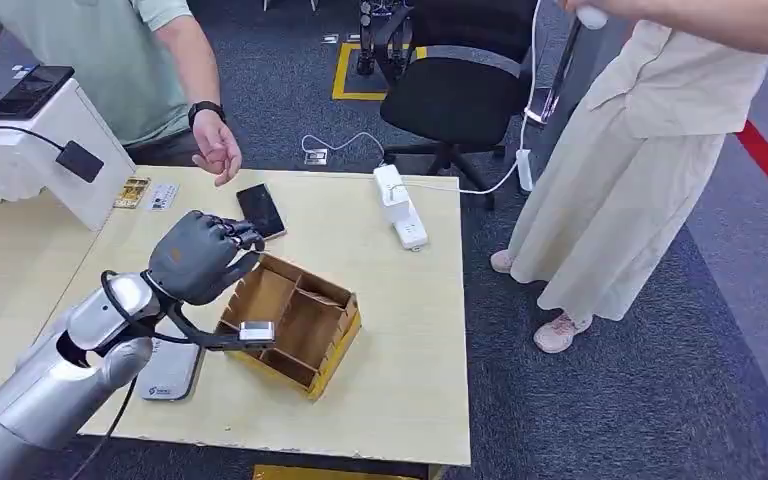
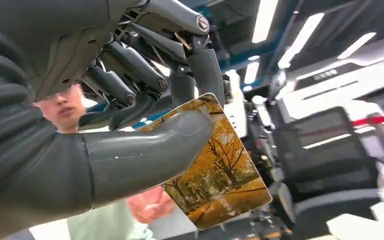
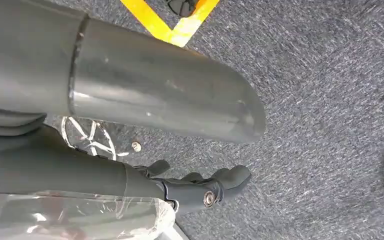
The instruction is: Pass the card to the sensor for recognition and then transmit it.
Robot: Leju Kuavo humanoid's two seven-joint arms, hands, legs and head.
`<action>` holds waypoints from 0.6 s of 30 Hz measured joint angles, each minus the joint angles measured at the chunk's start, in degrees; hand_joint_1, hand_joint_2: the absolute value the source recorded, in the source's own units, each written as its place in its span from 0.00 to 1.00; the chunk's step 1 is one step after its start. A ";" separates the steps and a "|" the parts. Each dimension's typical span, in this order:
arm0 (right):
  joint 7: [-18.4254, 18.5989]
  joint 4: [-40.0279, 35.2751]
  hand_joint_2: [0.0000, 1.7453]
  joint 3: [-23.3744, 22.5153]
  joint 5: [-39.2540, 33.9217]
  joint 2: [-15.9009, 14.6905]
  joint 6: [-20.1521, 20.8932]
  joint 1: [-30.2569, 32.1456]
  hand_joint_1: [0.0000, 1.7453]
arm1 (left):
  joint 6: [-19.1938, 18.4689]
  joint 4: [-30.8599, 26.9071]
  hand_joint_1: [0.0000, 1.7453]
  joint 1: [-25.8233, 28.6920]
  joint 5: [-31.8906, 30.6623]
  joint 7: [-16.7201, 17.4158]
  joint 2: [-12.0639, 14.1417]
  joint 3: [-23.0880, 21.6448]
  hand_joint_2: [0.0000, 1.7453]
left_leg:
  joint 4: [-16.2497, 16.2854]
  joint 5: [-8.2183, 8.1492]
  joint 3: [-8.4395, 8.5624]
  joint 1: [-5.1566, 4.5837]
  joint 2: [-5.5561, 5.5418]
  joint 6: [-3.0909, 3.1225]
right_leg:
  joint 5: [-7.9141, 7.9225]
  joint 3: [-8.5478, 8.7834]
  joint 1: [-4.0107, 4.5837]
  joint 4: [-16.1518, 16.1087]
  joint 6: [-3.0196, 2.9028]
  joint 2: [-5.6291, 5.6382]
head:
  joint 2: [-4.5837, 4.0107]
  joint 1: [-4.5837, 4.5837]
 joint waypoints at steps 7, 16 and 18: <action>0.11 0.20 0.00 0.00 0.07 0.00 -0.13 0.02 0.00 | 5.55 5.25 1.00 0.22 -1.38 0.87 -2.89 2.43 1.00 | 0.00 0.00 0.00 0.00 0.00 0.00 | 0.00 0.00 0.00 0.00 0.00 0.00 | 0.00 0.00; 0.26 0.24 0.00 0.00 0.07 0.00 -0.17 0.01 0.00 | 8.83 10.36 1.00 0.25 -3.00 1.49 -5.81 5.20 1.00 | 0.00 0.00 -0.01 0.00 0.00 0.00 | 0.00 0.00 0.00 0.00 0.00 0.00 | 0.00 0.00; 0.26 0.24 0.00 0.00 0.07 0.00 -0.17 0.02 0.00 | 9.40 11.39 1.00 0.25 -3.37 1.55 -6.19 5.77 1.00 | 0.00 0.00 -0.01 0.00 0.00 0.00 | 0.00 0.00 0.00 0.00 0.00 0.00 | 0.00 0.00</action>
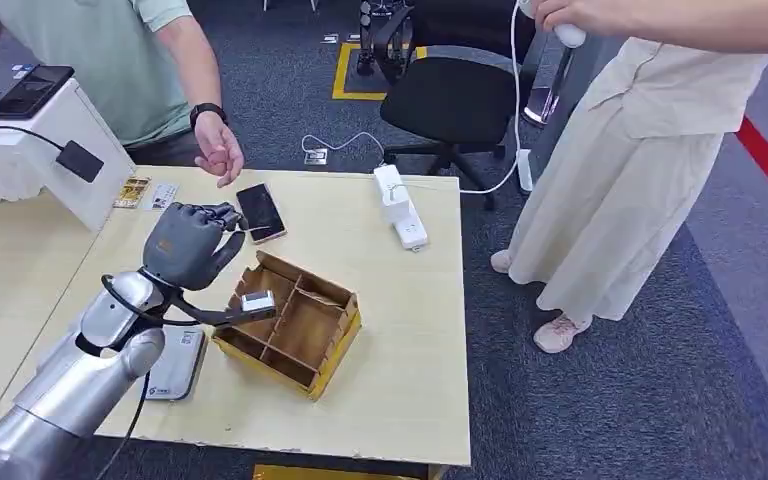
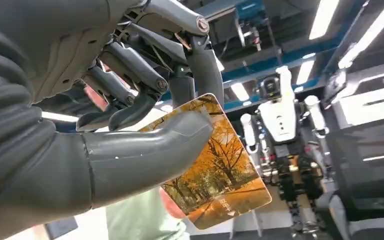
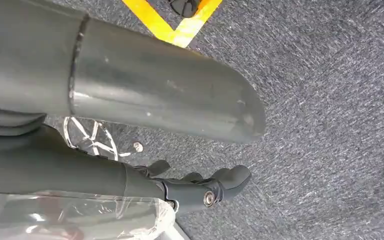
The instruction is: Pass the card to the sensor for recognition and then transmit it.
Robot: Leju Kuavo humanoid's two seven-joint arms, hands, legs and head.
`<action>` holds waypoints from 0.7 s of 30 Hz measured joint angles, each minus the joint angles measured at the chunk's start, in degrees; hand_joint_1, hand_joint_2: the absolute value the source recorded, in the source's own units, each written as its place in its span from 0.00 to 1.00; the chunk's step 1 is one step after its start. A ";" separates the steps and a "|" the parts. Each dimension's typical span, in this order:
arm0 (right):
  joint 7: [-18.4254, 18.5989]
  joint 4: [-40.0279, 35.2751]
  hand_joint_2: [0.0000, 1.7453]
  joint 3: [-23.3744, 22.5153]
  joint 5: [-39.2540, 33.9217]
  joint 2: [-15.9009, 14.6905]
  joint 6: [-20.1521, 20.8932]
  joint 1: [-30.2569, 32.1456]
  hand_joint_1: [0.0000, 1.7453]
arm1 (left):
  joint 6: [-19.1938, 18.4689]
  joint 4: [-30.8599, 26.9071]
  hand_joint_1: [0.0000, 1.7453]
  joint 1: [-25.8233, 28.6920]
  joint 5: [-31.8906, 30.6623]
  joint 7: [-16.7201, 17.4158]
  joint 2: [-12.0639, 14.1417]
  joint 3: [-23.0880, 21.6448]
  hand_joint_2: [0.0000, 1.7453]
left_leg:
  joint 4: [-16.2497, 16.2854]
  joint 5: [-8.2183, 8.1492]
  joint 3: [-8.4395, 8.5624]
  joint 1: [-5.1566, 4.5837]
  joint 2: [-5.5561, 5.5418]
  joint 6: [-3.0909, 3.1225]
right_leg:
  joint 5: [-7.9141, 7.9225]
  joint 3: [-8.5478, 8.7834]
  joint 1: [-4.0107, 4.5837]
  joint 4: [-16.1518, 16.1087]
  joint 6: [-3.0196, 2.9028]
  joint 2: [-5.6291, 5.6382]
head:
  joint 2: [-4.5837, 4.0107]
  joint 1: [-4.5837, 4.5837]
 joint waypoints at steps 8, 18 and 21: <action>0.00 0.02 0.00 0.00 0.00 0.00 0.00 0.01 0.00 | 0.26 2.18 1.00 -0.01 -0.15 0.00 -1.09 1.11 1.00 | 0.00 0.00 0.00 0.00 0.00 0.00 | 0.00 0.00 0.00 0.00 0.00 0.00 | 0.00 0.00; 0.48 0.02 0.00 -0.04 -0.57 0.02 -0.13 0.03 0.00 | 4.74 3.87 1.00 0.04 -2.09 3.47 -1.99 3.16 1.00 | 0.00 0.00 0.00 0.00 0.00 0.00 | 0.00 0.00 0.00 0.00 0.00 0.00 | 0.00 0.00; 0.59 0.02 0.00 -0.22 -0.72 0.02 -0.13 0.03 0.00 | 5.92 4.09 1.00 0.00 -3.10 4.35 -2.49 4.56 1.00 | 0.00 0.00 0.00 0.00 0.00 0.00 | 0.00 0.00 0.00 0.00 0.00 0.00 | 0.00 0.00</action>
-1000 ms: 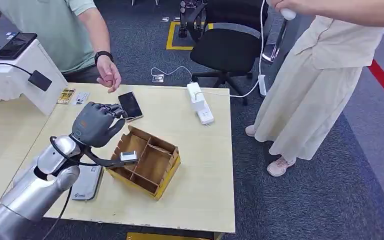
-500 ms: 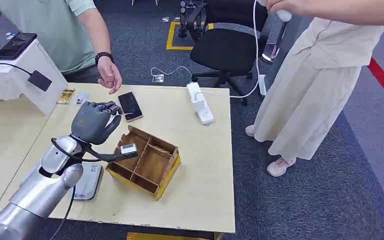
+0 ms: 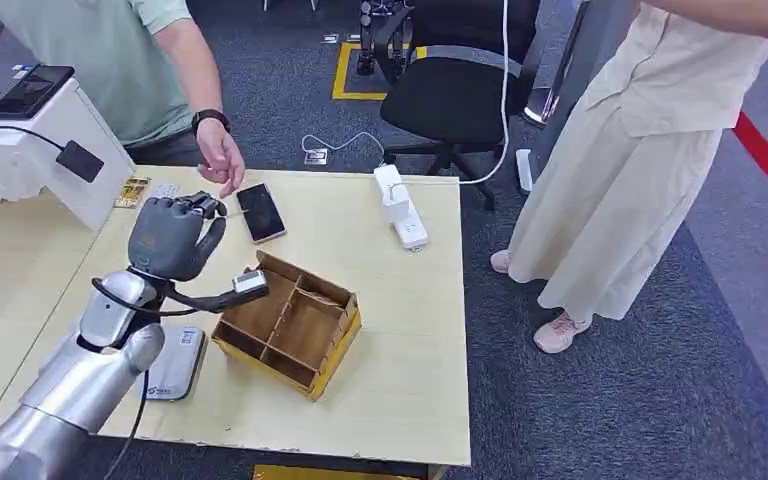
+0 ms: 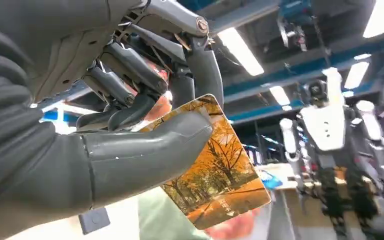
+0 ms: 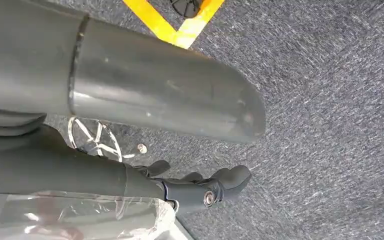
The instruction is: Pass the card to the sensor for recognition and then transmit it.
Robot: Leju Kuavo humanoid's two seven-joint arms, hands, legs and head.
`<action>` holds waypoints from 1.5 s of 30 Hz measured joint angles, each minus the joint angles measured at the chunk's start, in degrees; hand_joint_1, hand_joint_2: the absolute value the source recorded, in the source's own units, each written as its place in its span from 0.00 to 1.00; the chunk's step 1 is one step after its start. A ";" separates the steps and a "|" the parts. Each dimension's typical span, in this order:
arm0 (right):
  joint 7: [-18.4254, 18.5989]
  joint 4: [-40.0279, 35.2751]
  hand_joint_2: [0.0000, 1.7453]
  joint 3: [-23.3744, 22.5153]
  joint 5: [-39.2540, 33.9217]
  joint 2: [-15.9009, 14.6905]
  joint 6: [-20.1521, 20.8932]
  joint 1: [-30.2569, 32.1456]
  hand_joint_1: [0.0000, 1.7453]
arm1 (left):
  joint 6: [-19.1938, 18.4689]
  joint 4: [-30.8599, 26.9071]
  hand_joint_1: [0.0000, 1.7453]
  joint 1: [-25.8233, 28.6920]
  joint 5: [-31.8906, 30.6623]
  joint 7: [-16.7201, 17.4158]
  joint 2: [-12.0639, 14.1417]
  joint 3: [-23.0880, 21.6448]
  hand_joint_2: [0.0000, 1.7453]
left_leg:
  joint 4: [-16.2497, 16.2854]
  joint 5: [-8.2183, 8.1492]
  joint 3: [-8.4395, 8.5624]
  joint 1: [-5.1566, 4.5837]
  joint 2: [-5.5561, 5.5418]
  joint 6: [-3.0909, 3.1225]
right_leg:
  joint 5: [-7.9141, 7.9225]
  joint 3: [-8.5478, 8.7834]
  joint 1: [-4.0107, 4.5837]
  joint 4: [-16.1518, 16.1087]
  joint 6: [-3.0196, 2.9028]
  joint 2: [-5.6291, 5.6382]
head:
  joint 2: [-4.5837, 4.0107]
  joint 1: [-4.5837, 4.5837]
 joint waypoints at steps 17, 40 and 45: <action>0.22 0.00 0.00 -0.20 -0.26 0.00 -0.81 -0.06 0.00 | 7.17 -0.22 1.00 -4.10 -1.60 2.60 -2.54 7.98 1.00 | 0.00 0.02 0.00 0.00 0.00 0.02 | 0.00 0.00 0.00 0.00 0.00 0.00 | 0.00 -0.02; 0.59 0.00 0.00 -0.20 -0.26 0.00 -0.81 -0.06 0.00 | 7.35 -0.61 0.94 -4.11 -2.80 2.76 -4.50 9.09 1.00 | 0.00 0.02 0.00 0.00 0.00 0.02 | 0.00 0.01 0.00 0.00 0.00 0.00 | 0.00 0.00; 0.59 0.00 0.00 -0.20 -0.42 0.00 -0.81 -0.06 0.00 | 5.95 -0.70 0.00 -3.81 -0.87 1.54 -4.48 9.07 1.00 | 0.00 0.02 0.00 0.00 0.00 0.02 | 0.00 0.01 0.00 0.00 0.00 0.00 | 0.00 0.00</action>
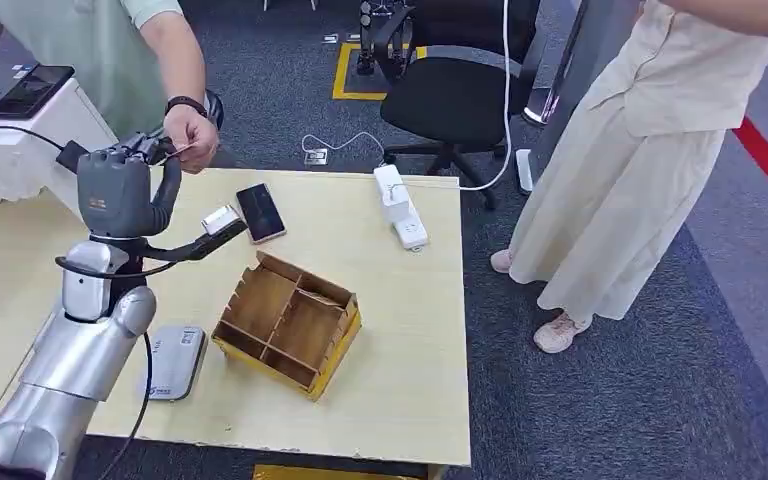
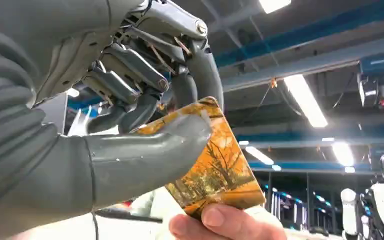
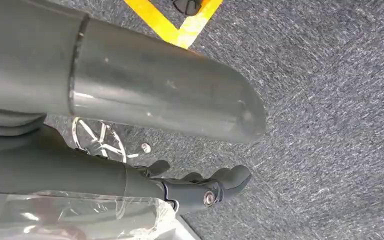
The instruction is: Pass the card to the sensor for recognition and then transmit it.
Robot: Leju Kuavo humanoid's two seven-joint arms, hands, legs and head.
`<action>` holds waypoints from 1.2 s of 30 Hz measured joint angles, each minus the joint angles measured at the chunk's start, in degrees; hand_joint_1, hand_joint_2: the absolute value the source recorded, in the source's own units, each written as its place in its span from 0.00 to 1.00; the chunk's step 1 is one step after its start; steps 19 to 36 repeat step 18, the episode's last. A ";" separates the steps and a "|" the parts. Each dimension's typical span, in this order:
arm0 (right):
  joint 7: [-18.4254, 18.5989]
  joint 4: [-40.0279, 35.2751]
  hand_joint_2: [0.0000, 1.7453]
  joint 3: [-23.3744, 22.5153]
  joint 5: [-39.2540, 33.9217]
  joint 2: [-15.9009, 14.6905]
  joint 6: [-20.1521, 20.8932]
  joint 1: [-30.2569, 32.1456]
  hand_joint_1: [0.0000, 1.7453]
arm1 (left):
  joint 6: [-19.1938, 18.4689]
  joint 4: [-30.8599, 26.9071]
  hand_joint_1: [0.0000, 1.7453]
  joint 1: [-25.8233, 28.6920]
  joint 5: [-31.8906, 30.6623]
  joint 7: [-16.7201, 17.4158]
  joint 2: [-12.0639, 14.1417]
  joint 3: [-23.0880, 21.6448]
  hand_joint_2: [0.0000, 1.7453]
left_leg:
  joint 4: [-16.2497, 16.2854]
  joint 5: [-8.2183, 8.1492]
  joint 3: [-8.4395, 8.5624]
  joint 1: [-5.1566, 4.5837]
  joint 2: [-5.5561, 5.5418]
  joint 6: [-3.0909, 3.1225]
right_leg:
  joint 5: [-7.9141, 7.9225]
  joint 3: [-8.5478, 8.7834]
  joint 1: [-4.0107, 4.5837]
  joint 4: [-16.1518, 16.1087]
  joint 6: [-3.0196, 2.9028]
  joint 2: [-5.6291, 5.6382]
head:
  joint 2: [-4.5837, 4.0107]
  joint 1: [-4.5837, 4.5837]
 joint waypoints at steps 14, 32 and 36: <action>-0.22 0.00 0.00 0.00 -0.07 -0.02 1.20 0.05 0.00 | -13.72 -3.45 0.00 0.54 9.81 -8.48 5.52 -2.53 1.00 | -0.01 0.00 0.01 0.02 0.02 0.00 | 0.00 -0.02 0.01 0.01 -0.01 0.02 | 0.00 -0.02; -0.52 0.00 0.00 0.00 -0.07 -0.13 1.83 0.05 0.00 | -18.10 -5.00 0.00 0.54 12.60 -10.47 8.69 -3.13 1.00 | -0.01 0.00 0.00 0.02 0.02 0.00 | -0.01 -0.02 0.02 0.02 -0.01 0.03 | 0.00 0.00; -0.52 0.00 0.00 0.00 -0.07 -0.13 1.83 0.05 0.00 | -18.10 -5.00 0.00 0.54 12.60 -10.47 8.69 -3.13 1.00 | -0.01 0.00 0.00 0.02 0.02 0.00 | -0.01 -0.02 0.02 0.02 -0.01 0.03 | 0.00 0.00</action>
